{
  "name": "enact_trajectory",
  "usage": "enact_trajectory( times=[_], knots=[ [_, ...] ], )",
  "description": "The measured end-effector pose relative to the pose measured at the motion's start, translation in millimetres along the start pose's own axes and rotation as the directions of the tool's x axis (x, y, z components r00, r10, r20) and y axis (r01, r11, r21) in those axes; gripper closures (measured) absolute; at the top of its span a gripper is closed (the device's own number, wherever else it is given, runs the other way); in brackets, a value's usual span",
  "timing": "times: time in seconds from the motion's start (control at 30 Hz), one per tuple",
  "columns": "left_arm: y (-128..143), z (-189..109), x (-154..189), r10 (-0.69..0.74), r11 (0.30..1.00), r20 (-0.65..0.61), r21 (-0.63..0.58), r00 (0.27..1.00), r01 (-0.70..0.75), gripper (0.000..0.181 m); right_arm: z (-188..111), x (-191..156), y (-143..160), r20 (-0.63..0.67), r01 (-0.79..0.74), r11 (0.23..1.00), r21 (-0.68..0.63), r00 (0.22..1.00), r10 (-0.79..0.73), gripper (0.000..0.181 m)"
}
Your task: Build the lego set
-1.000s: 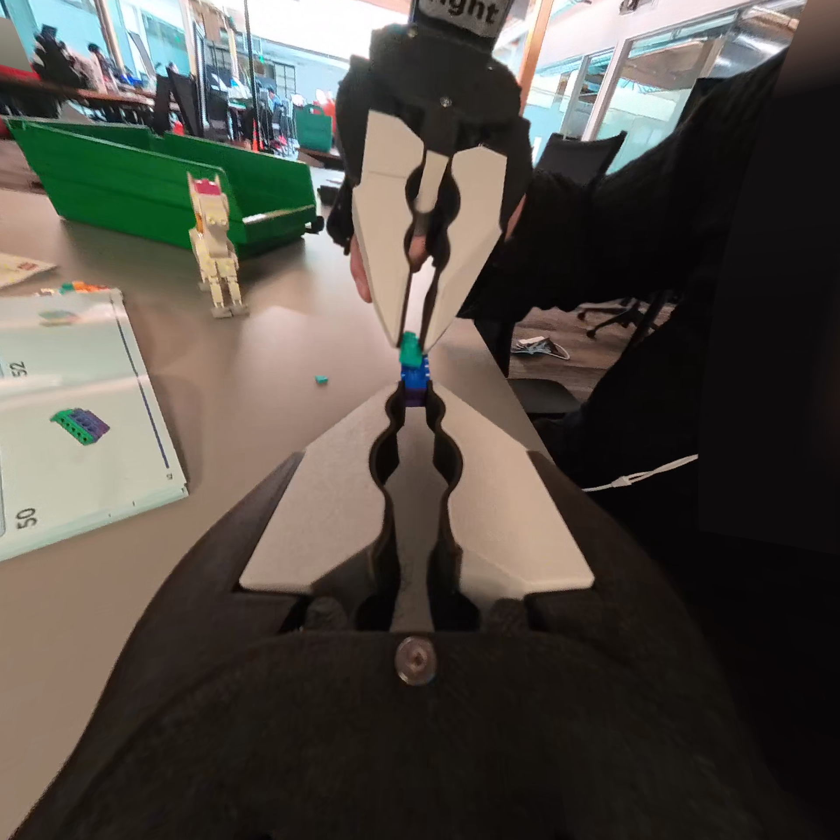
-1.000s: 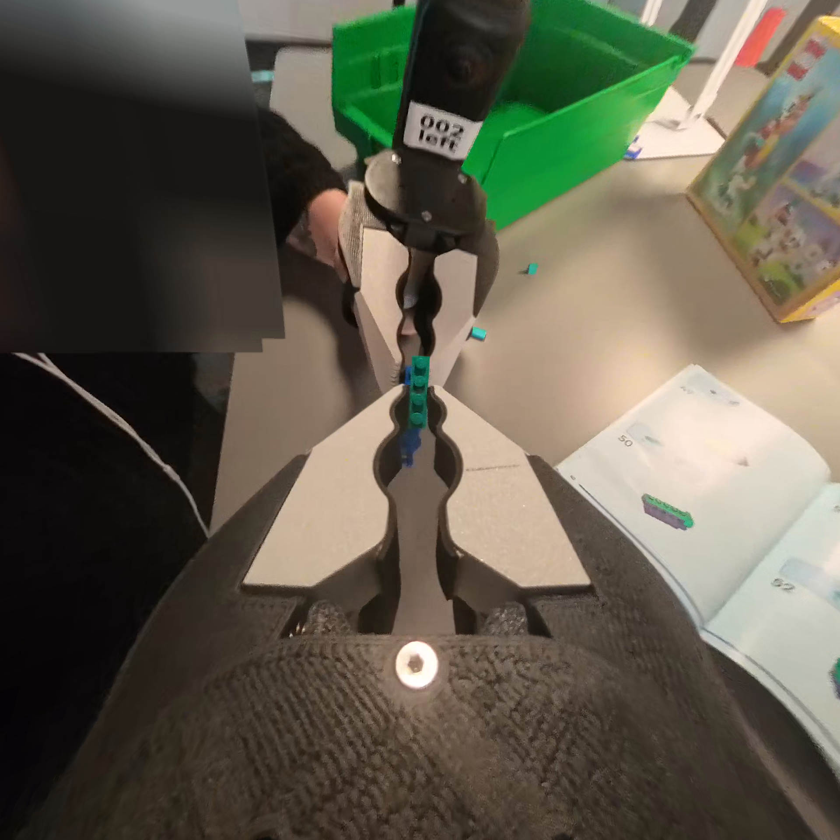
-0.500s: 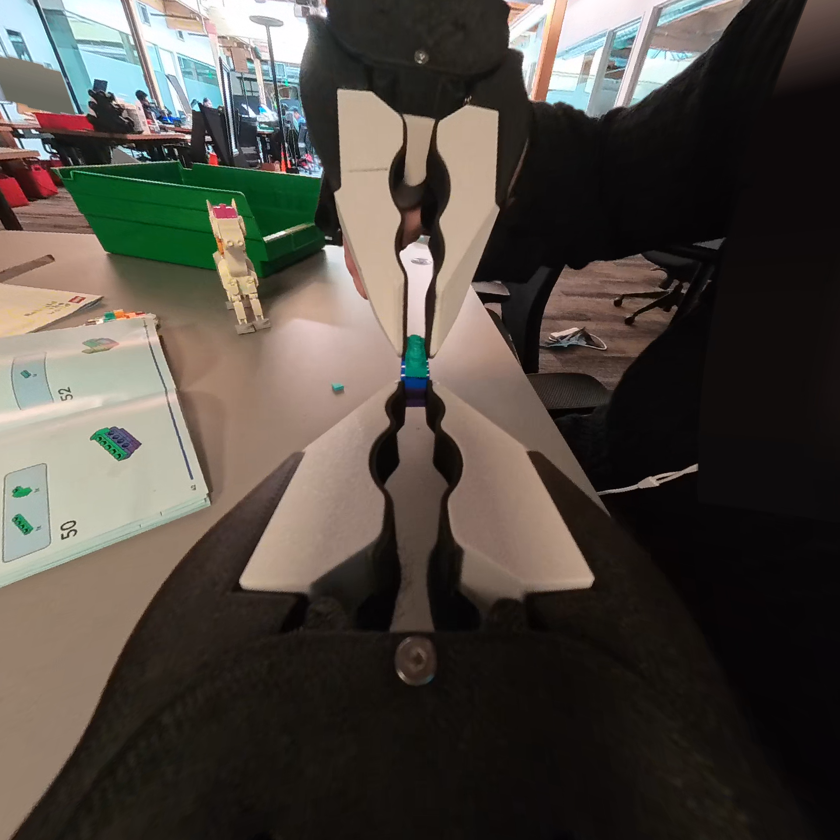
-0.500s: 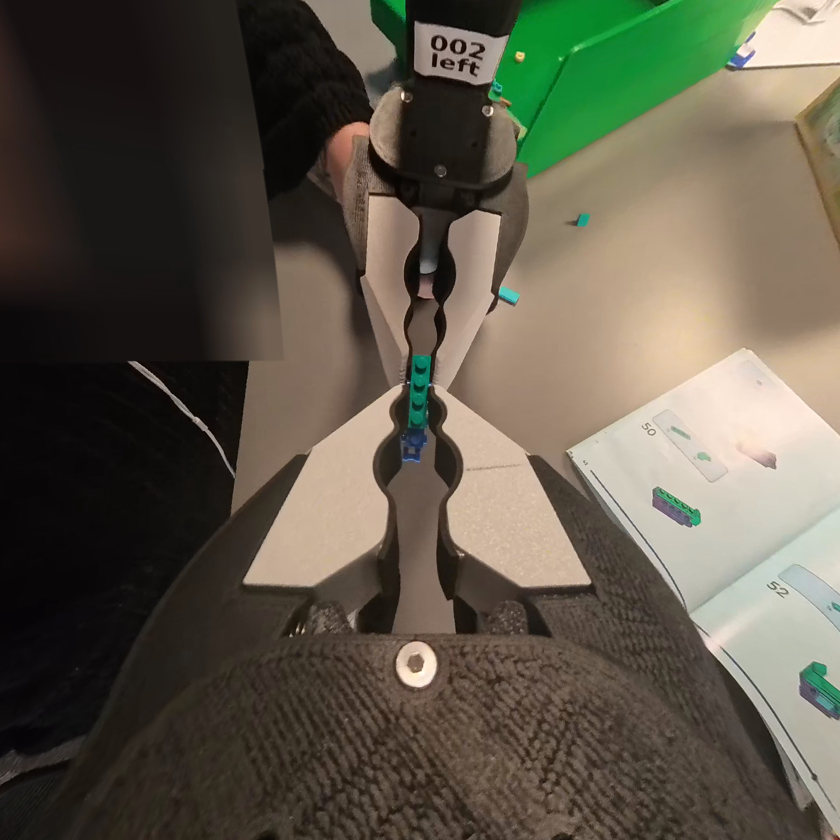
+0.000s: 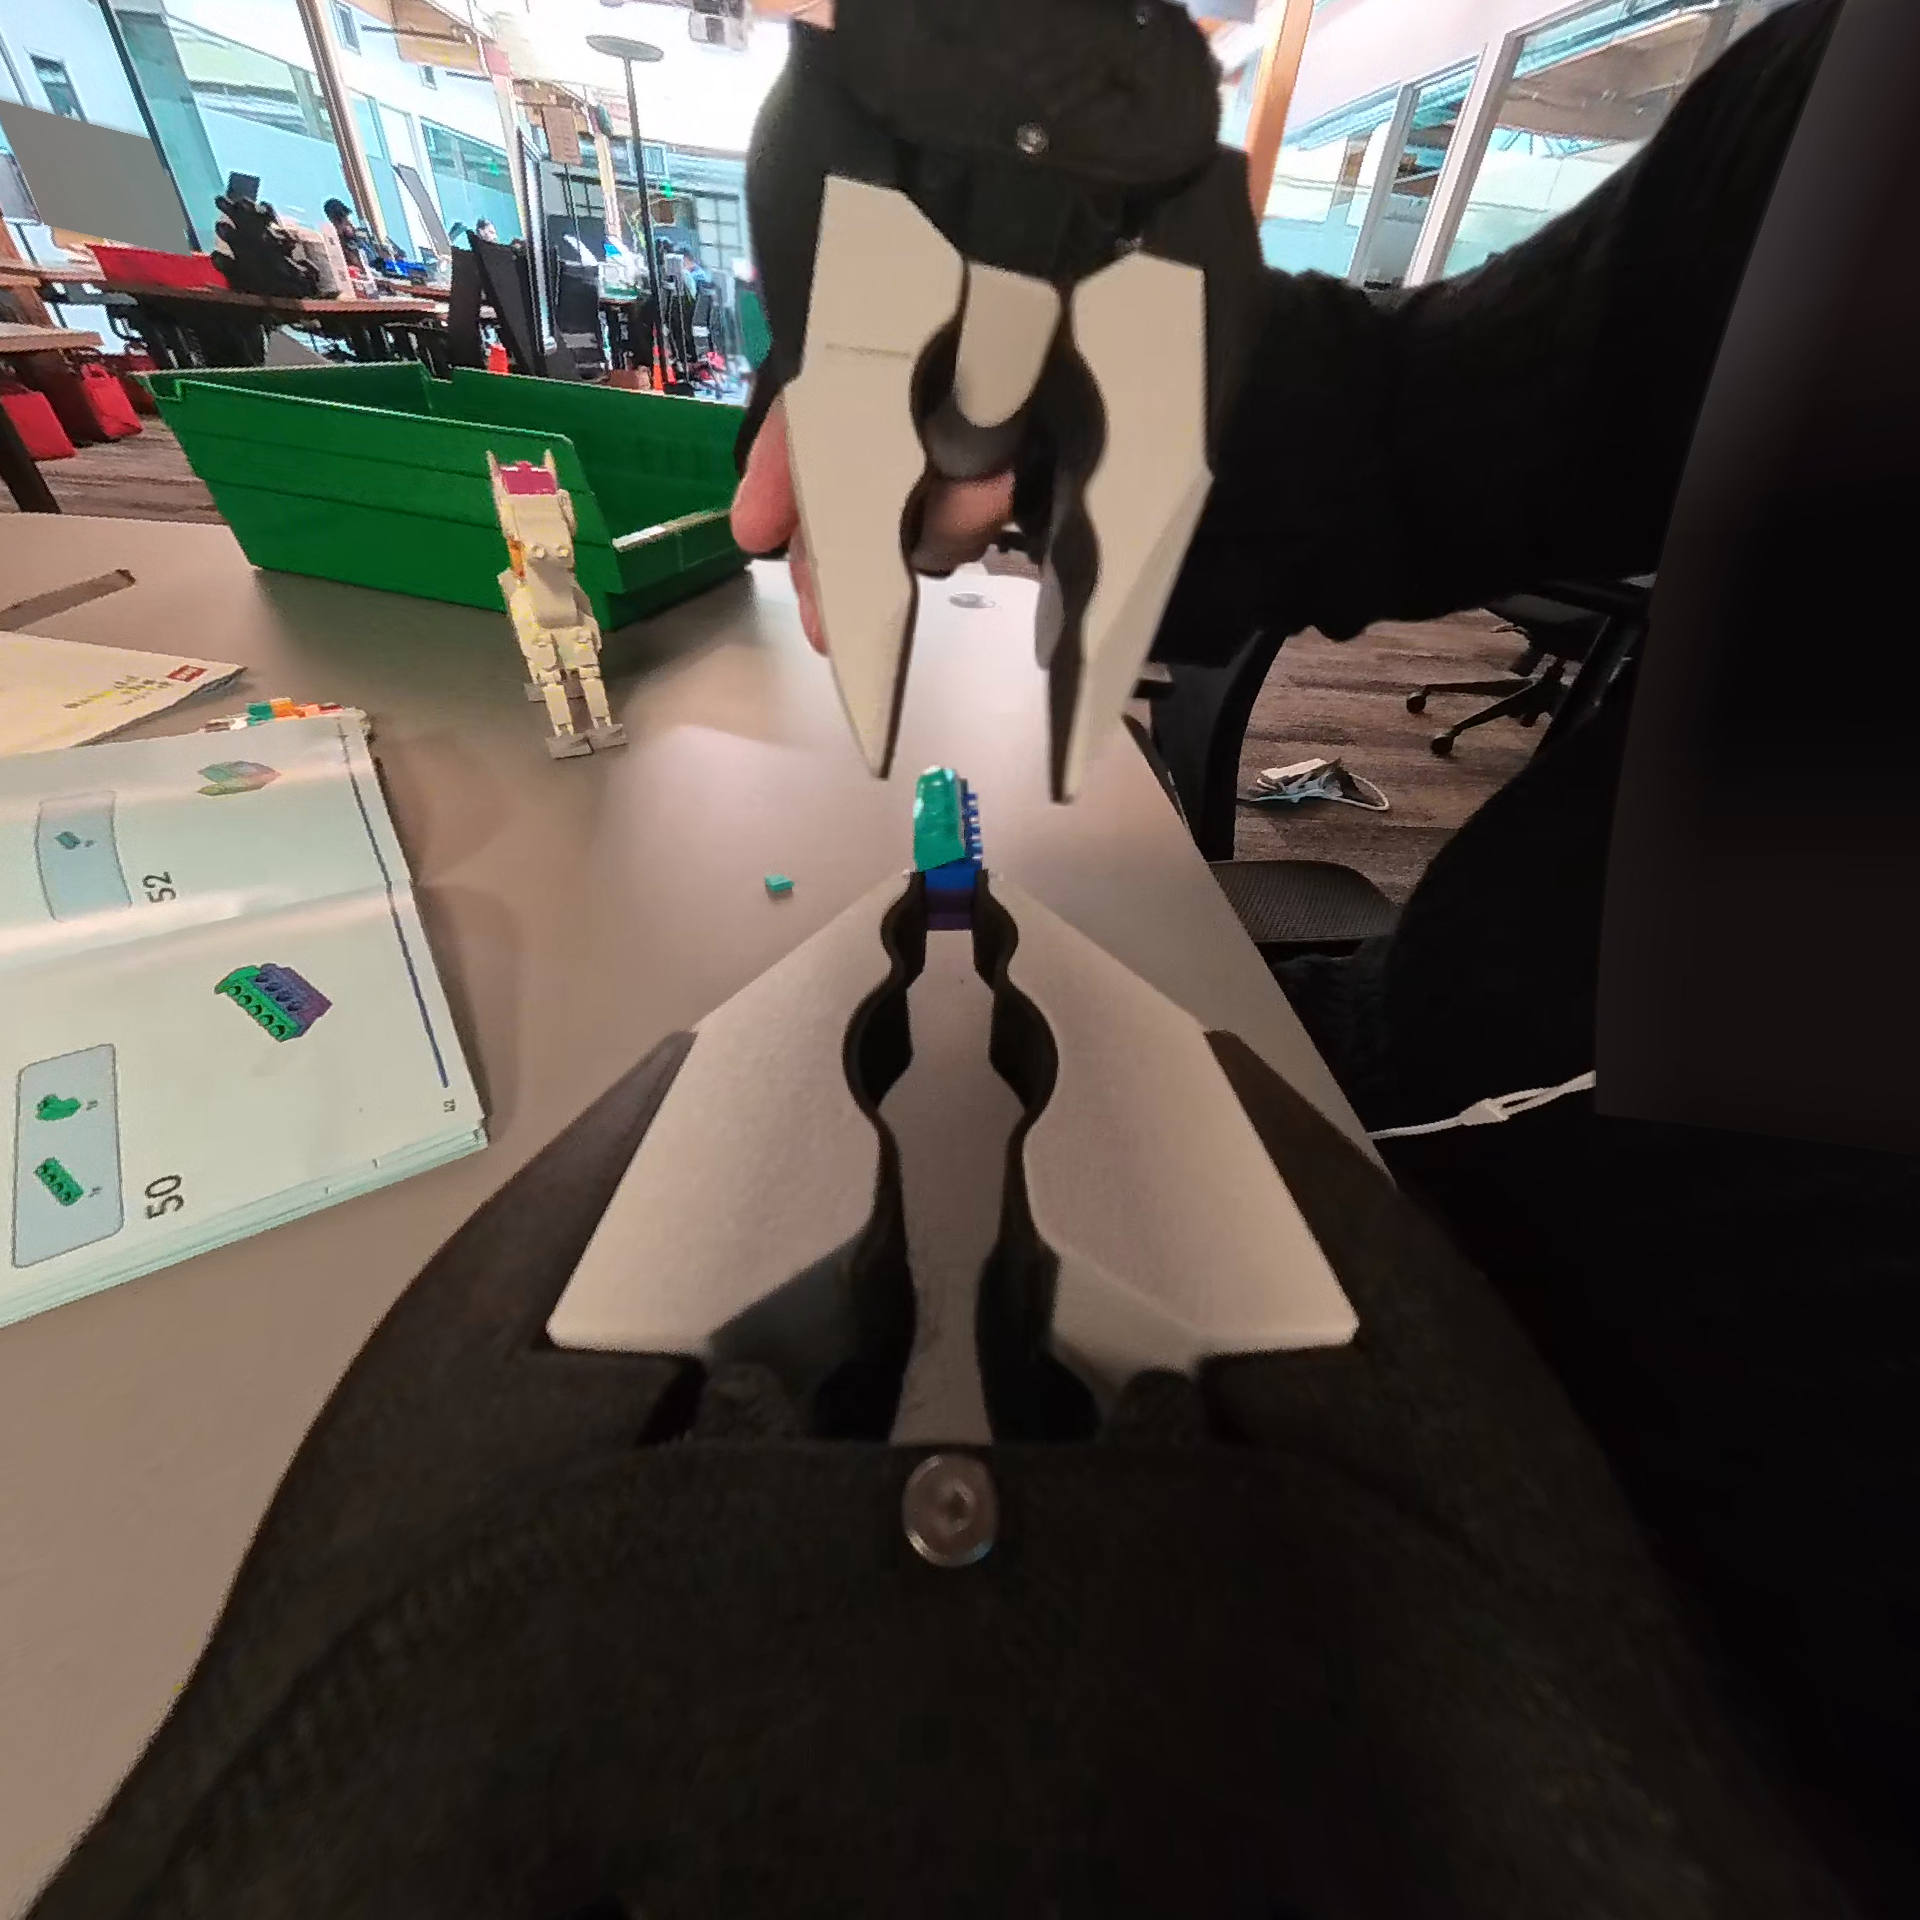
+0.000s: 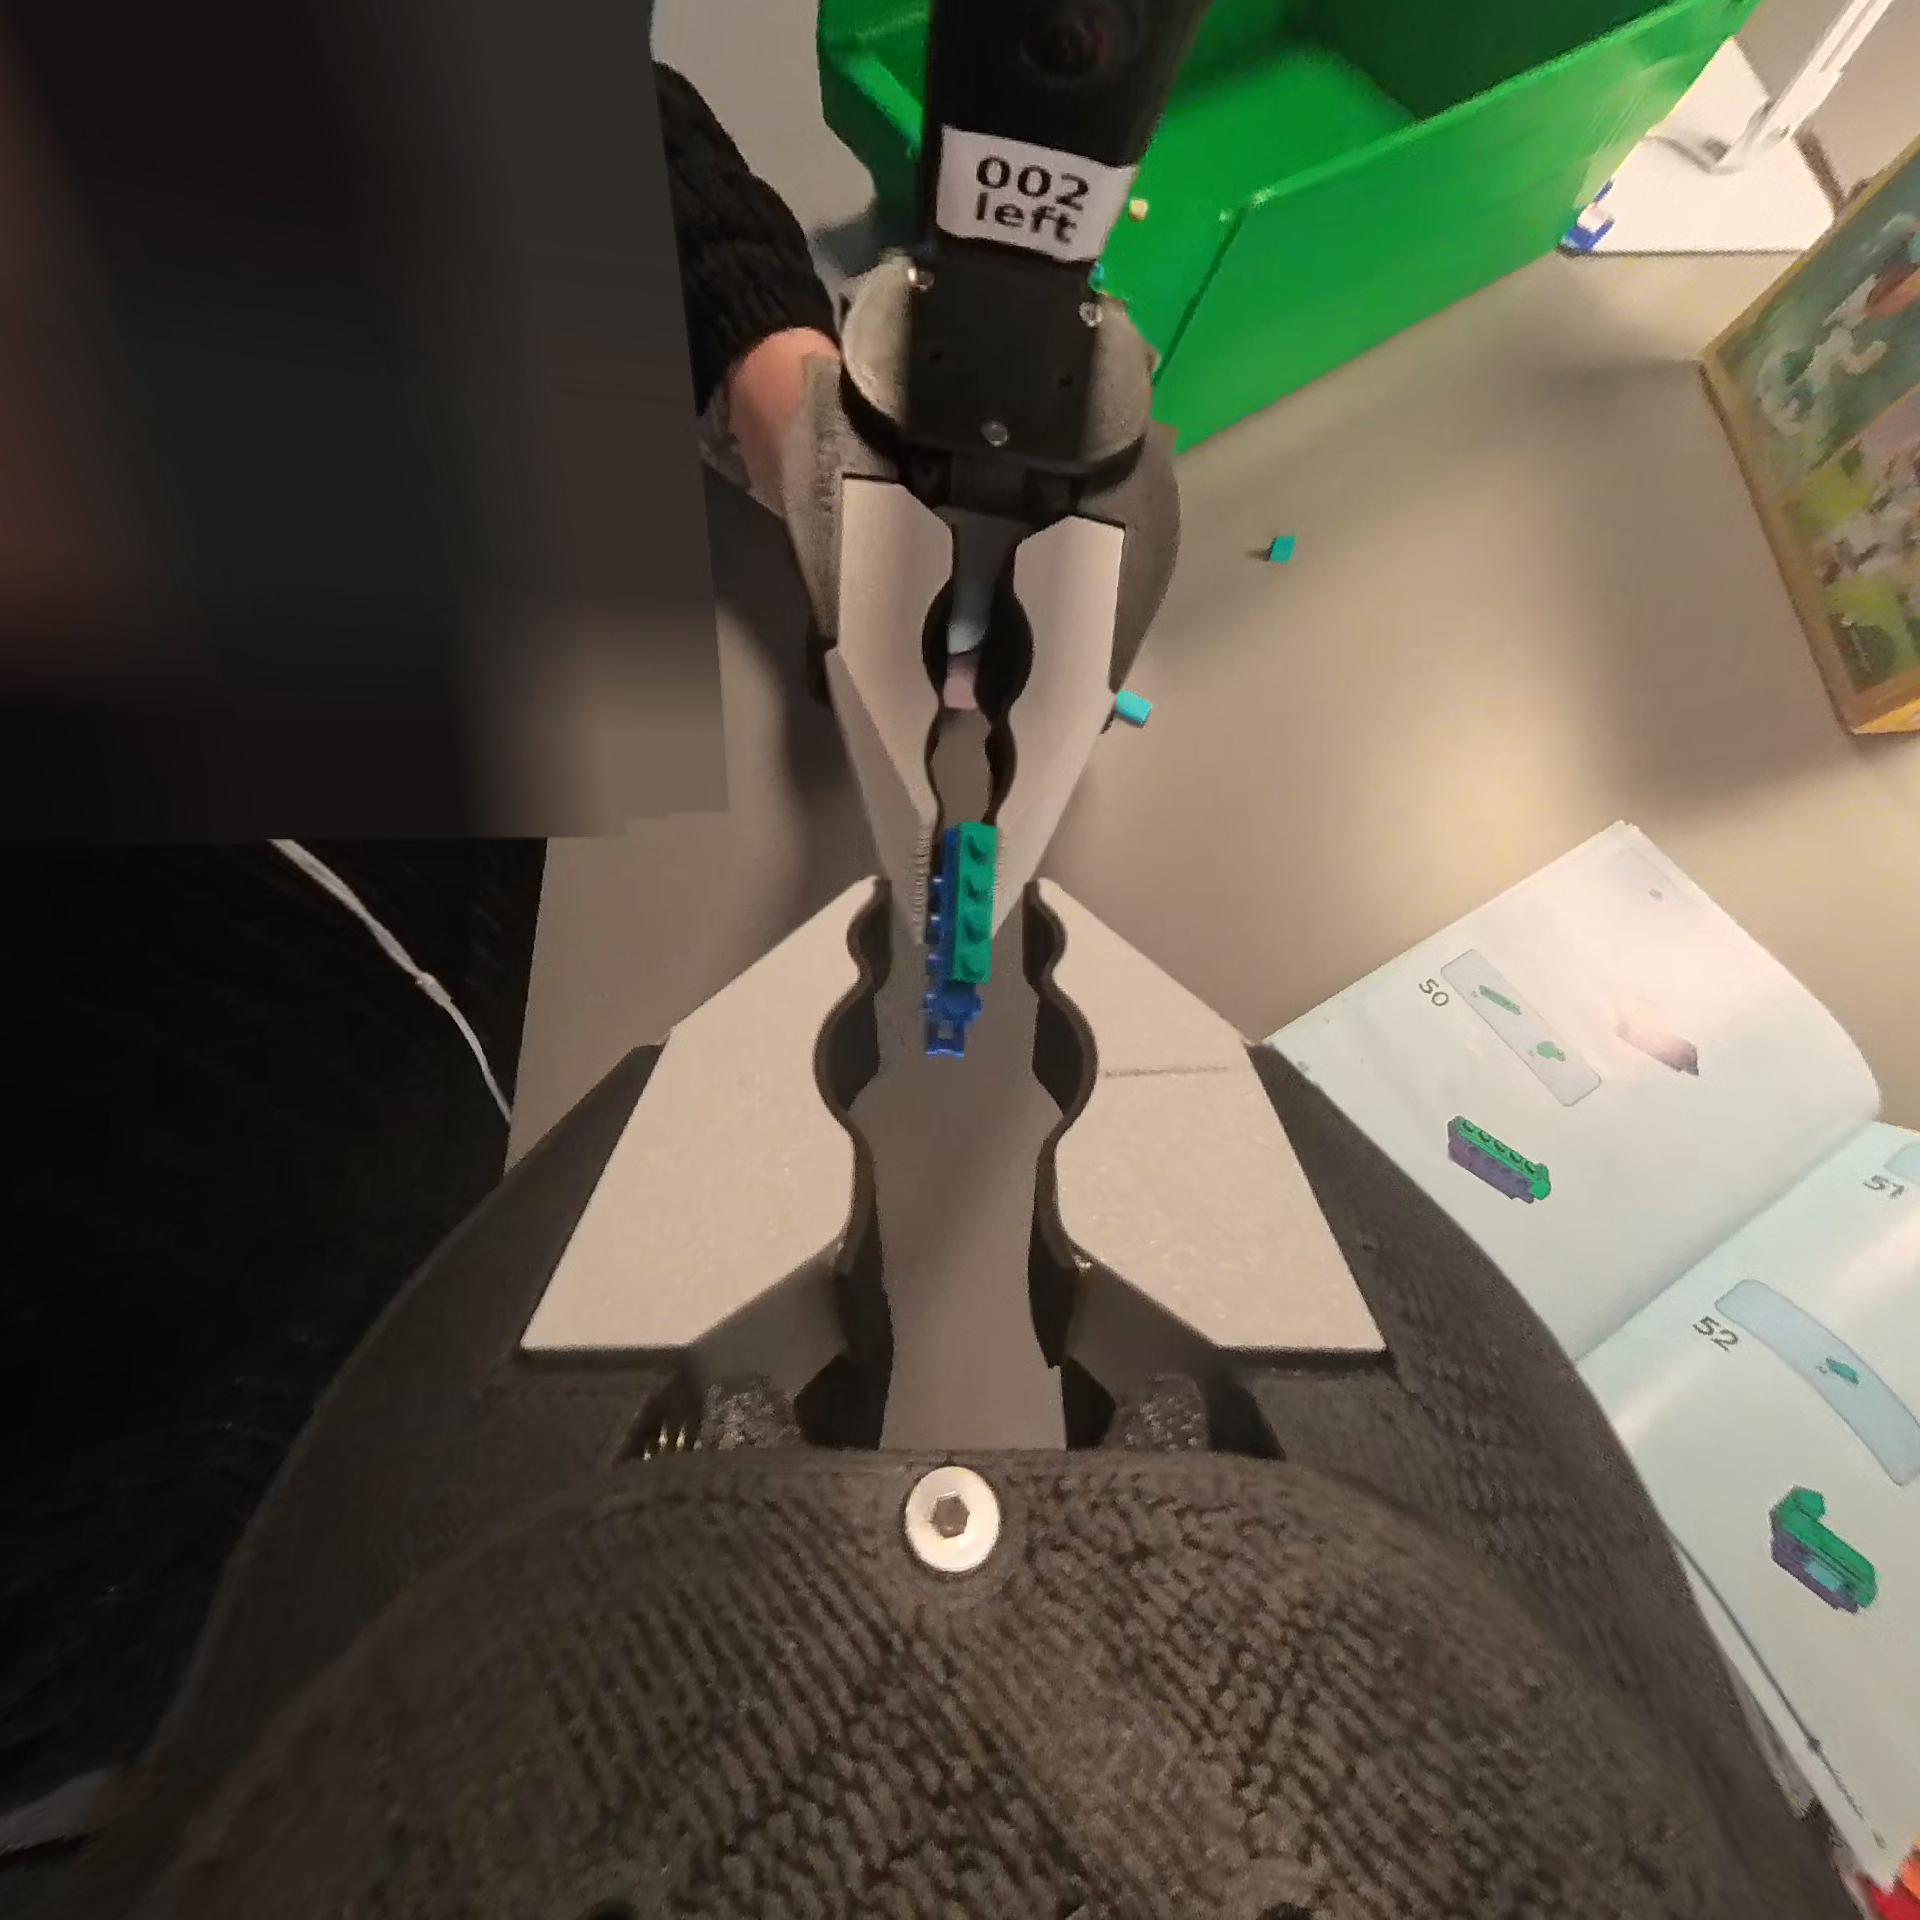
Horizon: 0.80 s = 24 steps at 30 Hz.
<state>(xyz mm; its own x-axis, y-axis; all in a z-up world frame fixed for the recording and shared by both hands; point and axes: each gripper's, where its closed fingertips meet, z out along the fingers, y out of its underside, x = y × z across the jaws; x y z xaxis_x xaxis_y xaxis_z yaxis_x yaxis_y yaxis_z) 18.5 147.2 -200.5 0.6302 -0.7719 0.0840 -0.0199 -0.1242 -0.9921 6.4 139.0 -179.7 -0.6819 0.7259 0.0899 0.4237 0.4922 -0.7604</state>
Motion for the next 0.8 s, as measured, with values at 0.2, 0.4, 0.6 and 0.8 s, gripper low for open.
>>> enact_trajectory(
  times=[0.2,0.4,0.6,0.8],
  knots=[
    [0,-2,-11,-0.035,0.999,0.054,0.003,0.998,0.035,0.173,8,9,-1,-0.250,0.252,0.968,-0.020,0.936,-0.249,0.123],
    [-1,-5,-18,-0.075,0.997,0.082,0.021,0.994,0.073,0.173,20,28,7,-0.476,0.547,0.751,-0.370,0.582,-0.659,0.117],
    [-2,-6,-19,-0.091,0.996,0.087,0.028,0.992,0.089,0.173,27,37,8,-0.508,0.571,0.648,-0.504,0.411,-0.757,0.141],
    [-2,-6,-24,-0.208,0.977,0.079,0.057,0.975,0.204,0.173,25,43,7,-0.519,0.562,0.607,-0.562,0.332,-0.788,0.156]
  ],
)
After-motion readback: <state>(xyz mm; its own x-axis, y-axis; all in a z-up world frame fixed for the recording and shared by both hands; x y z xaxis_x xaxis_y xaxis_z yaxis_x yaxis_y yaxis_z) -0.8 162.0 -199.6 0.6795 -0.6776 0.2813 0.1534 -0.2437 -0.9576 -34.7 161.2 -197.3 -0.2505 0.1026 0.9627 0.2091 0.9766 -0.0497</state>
